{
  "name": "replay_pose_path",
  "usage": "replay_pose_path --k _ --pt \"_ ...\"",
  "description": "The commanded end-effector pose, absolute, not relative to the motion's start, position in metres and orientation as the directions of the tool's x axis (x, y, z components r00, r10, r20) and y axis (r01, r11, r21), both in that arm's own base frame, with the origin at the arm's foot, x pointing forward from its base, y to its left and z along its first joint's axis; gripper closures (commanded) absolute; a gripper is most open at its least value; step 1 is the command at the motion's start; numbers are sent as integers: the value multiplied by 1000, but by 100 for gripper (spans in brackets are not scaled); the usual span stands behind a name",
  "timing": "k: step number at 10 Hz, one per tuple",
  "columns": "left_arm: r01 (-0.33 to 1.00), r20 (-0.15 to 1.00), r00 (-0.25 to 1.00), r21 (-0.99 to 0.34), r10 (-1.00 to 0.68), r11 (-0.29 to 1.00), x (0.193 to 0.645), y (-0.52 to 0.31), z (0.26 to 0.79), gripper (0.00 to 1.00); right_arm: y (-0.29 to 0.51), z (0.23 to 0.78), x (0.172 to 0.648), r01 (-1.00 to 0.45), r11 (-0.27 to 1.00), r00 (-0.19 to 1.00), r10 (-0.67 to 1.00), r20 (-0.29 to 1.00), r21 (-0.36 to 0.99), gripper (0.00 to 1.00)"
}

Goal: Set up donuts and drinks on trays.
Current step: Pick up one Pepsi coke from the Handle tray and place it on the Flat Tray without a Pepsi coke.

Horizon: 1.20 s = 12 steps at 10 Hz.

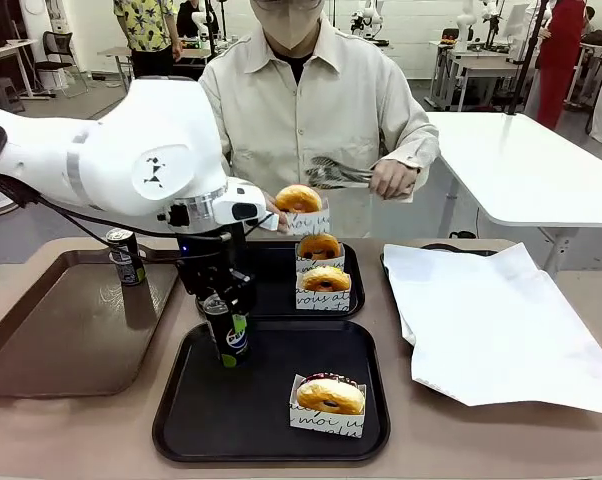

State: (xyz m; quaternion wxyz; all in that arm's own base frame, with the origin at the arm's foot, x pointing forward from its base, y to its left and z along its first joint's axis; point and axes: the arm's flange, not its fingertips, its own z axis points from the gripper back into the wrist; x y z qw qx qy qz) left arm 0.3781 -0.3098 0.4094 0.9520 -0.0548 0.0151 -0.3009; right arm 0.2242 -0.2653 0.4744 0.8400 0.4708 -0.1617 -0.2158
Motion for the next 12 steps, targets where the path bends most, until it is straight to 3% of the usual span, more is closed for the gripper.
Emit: replay_pose_path --k 1,4,12 --pt "574 -7 818 -71 -575 816 375 -305 430 41 -265 473 225 194 458 856 -511 78 868 0" --pt "618 -13 780 -141 -625 774 332 -212 518 41 -265 473 225 194 458 856 -511 78 868 0" --pt "590 -18 800 -155 -599 793 319 -179 535 41 -265 473 225 194 458 856 -511 78 868 0"
